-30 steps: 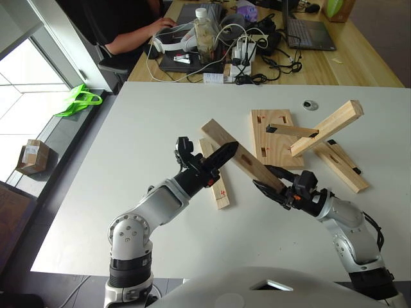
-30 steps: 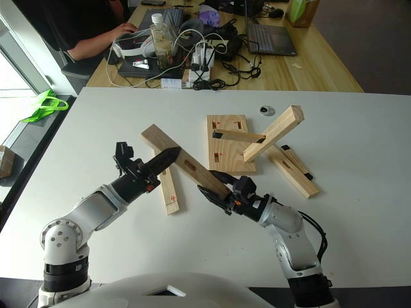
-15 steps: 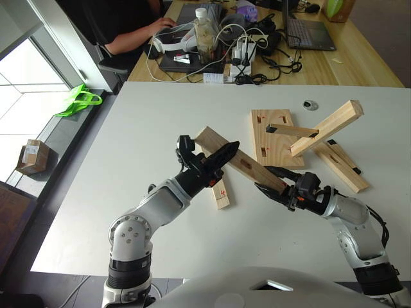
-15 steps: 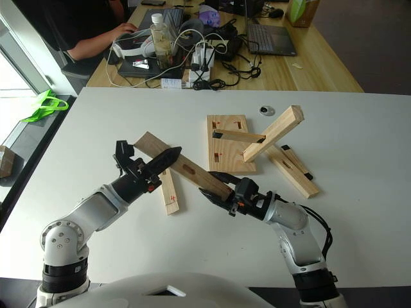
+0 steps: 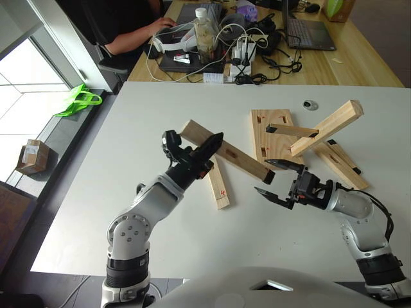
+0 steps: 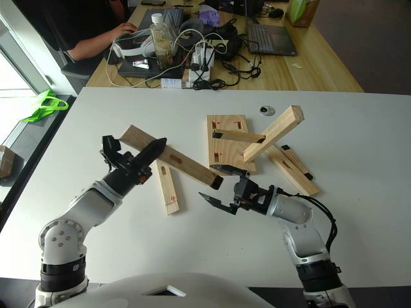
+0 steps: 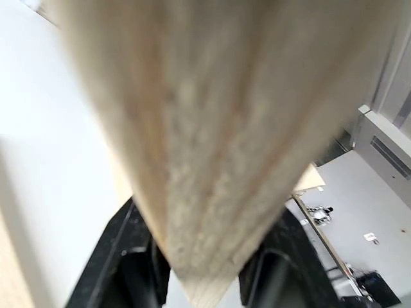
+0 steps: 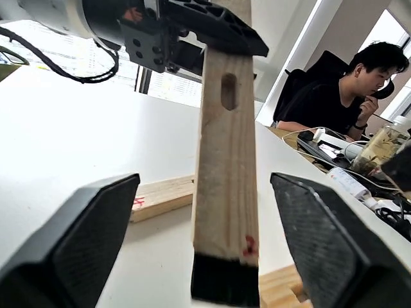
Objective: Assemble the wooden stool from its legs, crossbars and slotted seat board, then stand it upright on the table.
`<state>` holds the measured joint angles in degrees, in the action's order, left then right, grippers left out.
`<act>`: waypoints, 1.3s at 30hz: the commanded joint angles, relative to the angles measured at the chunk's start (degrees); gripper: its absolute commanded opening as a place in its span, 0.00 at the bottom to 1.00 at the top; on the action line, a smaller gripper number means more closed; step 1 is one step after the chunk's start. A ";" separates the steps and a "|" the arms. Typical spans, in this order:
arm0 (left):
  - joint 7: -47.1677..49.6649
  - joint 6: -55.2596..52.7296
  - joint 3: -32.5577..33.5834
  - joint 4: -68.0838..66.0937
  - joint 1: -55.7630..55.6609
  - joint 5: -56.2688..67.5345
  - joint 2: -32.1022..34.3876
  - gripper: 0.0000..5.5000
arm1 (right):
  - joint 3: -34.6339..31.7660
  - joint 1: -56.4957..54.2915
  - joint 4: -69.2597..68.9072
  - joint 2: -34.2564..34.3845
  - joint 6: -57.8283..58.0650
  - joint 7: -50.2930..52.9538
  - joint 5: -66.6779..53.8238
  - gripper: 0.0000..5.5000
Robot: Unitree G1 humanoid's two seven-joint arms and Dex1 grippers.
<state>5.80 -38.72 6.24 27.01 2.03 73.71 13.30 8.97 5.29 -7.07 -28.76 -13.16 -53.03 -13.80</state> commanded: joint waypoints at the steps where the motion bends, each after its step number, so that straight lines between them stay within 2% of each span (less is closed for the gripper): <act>1: 3.61 6.02 6.61 -2.87 -3.85 -3.94 -1.00 0.19 | -7.11 -2.72 8.80 -3.79 7.54 4.10 -0.65 0.70; 4: 5.97 7.49 5.56 -2.43 -5.47 -6.24 -3.80 0.19 | -9.64 -5.55 15.06 -2.27 13.83 13.07 2.63 0.70; 10: 9.19 7.15 2.07 -3.35 -9.50 -12.69 -7.36 0.19 | -8.94 -10.11 18.43 4.02 28.92 27.29 6.87 0.70; 13: 9.65 6.62 0.28 -4.87 -11.00 -16.32 -8.62 0.19 | -8.97 -9.91 16.51 5.86 36.37 26.00 3.21 0.70; 19: 9.99 5.37 -1.49 -7.47 -14.20 -20.87 -11.22 0.19 | -4.56 -5.26 6.90 5.66 46.03 19.31 -2.24 0.70; 24: 9.94 3.55 -1.49 -8.09 -14.53 -21.21 -12.76 0.19 | -3.44 -4.22 4.54 5.57 47.32 19.48 -2.47 0.70; 29: 12.86 -1.46 -1.78 -4.26 -9.55 -21.12 -13.03 0.19 | -3.92 -4.23 4.89 5.68 46.72 21.24 -1.58 0.70; 34: 13.85 -3.16 -4.32 -1.27 -6.22 -26.01 -12.41 0.19 | -4.60 -4.06 5.35 6.13 46.01 23.08 -1.14 0.70; 39: 14.05 -1.88 -6.95 -2.01 -8.14 -31.55 -13.92 0.19 | -4.14 -4.56 5.37 6.64 45.77 23.92 -0.98 0.70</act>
<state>18.21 -39.70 -0.14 26.72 -5.62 45.53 -0.09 3.93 -0.38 -3.60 -22.30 30.92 -30.63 -16.81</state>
